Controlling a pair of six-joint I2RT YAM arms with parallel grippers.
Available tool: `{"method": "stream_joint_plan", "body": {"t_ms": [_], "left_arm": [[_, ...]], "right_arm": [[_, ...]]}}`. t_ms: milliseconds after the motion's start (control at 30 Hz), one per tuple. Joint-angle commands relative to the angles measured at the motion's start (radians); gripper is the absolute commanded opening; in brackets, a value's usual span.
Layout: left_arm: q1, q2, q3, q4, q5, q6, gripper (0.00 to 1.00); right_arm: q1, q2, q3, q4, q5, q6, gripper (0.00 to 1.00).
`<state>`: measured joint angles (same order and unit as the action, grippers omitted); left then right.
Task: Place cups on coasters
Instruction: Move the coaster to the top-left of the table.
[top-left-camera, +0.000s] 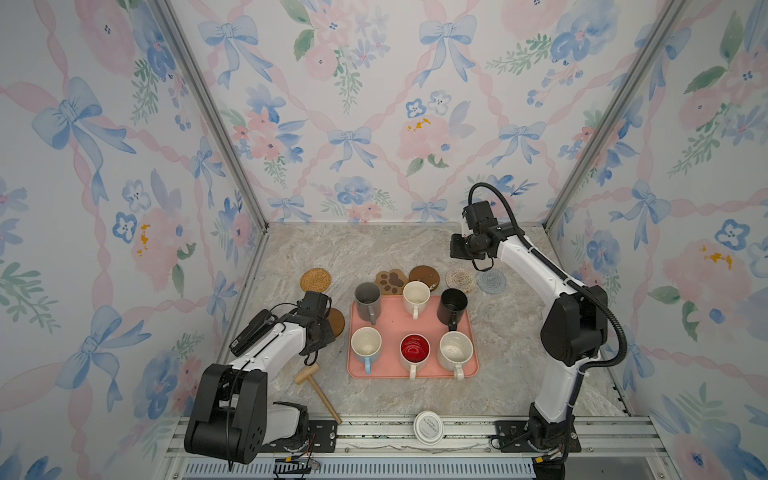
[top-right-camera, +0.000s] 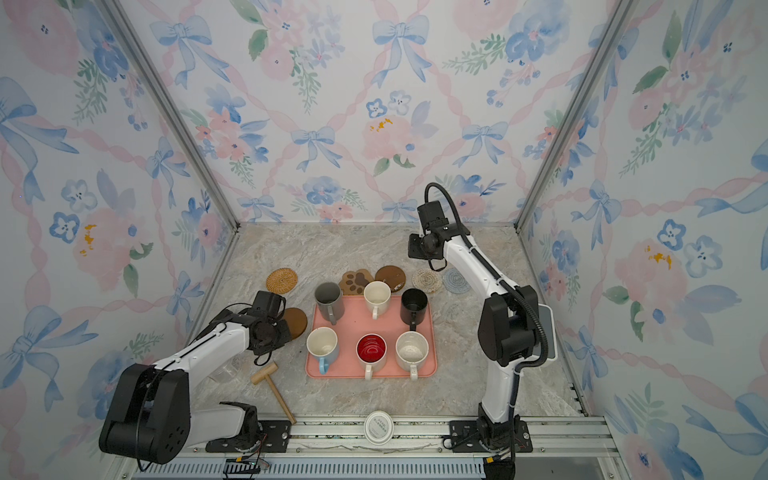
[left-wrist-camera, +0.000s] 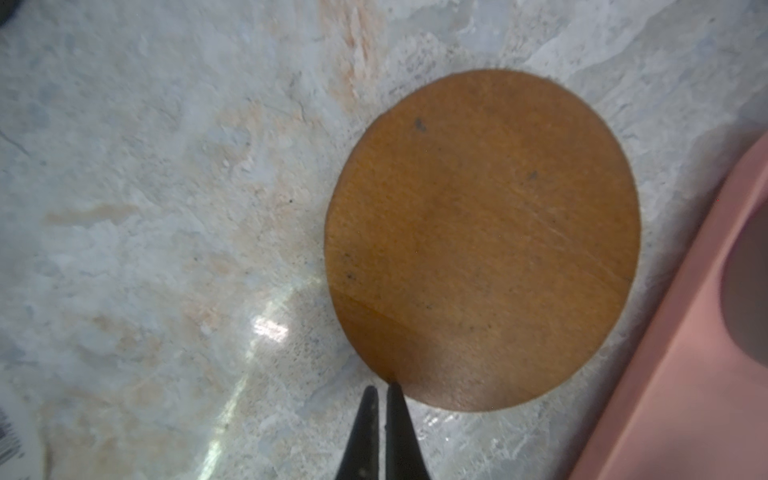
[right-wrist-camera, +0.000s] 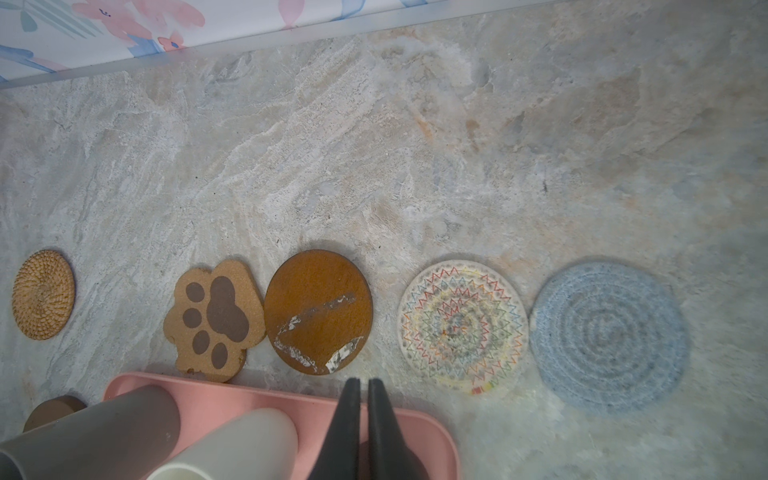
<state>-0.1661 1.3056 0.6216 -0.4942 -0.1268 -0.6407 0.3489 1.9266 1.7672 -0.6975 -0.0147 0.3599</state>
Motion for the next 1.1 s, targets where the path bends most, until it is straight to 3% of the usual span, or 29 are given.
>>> {"method": "stream_joint_plan", "body": {"t_ms": [0,433,867,1067], "left_arm": [[-0.005,0.055,0.027,-0.020,-0.036,-0.001,0.00],[-0.003,0.162,0.067,0.019,-0.093,-0.010,0.00],[-0.005,0.137,0.067,0.105,0.079,-0.034,0.00],[-0.007,0.093,0.043,0.122,0.068,-0.055,0.00]], "right_arm": [[0.008,0.005,0.015,-0.005,-0.004,0.007,0.10],[0.007,-0.011,-0.017,0.004,-0.001,0.020,0.10],[0.006,-0.026,-0.027,0.001,-0.001,0.025,0.10],[0.005,-0.030,-0.035,0.009,-0.004,0.029,0.10]]}}
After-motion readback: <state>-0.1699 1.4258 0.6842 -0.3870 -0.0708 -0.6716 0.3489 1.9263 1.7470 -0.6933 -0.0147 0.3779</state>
